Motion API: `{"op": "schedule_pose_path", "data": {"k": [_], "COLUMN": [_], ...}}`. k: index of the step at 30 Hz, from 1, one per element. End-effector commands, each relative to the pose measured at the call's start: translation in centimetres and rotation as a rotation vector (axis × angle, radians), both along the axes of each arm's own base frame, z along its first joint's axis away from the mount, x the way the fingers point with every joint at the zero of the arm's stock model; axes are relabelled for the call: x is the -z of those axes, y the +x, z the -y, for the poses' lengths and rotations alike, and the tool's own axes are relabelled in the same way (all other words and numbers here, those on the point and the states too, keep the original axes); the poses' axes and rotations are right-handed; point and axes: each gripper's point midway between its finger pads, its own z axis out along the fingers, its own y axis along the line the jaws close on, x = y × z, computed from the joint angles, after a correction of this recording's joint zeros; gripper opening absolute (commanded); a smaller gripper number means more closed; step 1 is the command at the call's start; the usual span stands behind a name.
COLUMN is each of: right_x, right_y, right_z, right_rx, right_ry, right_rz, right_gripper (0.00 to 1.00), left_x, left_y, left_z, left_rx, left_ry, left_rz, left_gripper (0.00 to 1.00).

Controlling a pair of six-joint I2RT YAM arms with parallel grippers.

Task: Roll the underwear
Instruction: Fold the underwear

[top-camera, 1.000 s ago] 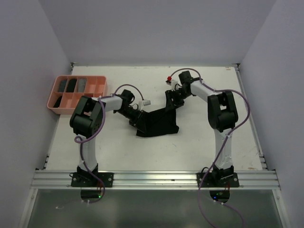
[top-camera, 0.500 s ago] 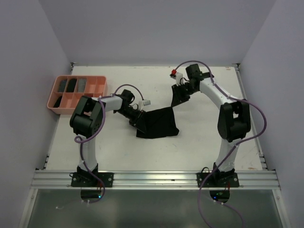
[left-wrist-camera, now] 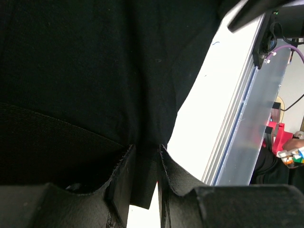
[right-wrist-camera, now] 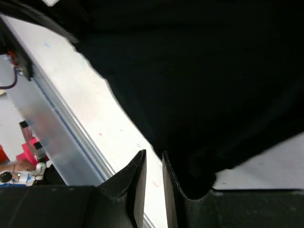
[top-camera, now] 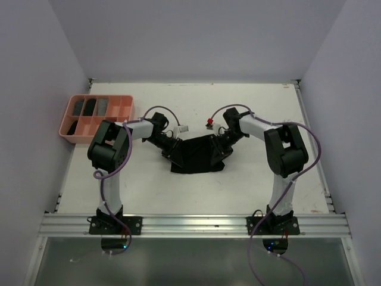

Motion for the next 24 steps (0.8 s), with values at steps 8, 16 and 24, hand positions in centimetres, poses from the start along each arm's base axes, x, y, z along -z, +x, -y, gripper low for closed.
{"op": "schedule_pose_path", "data": {"k": [8,16,24], "right_x": [1.1,-7.2,-11.2], "right_y": [2.9,4.6,11.3], "right_z": [4.8,3.5,0.3], "right_rx": [0.038,0.020,0.177], "right_ry": [-0.067,0.040,0.135], "right_rz": [0.045,0.194,0.349], "right_gripper": [0.28,0.34,0.33], "left_x": [5.0,-4.7,-13.0], "left_y": [0.6,0.9,5.7], "left_z": [-3.3,0.9,2.7], "left_rx": [0.033,0.164,0.023], "left_ry": [0.157,-0.120,-0.198], "left_rz": [0.082,0.272,0.499], "left_gripper": [0.38,0.54,0.58]}}
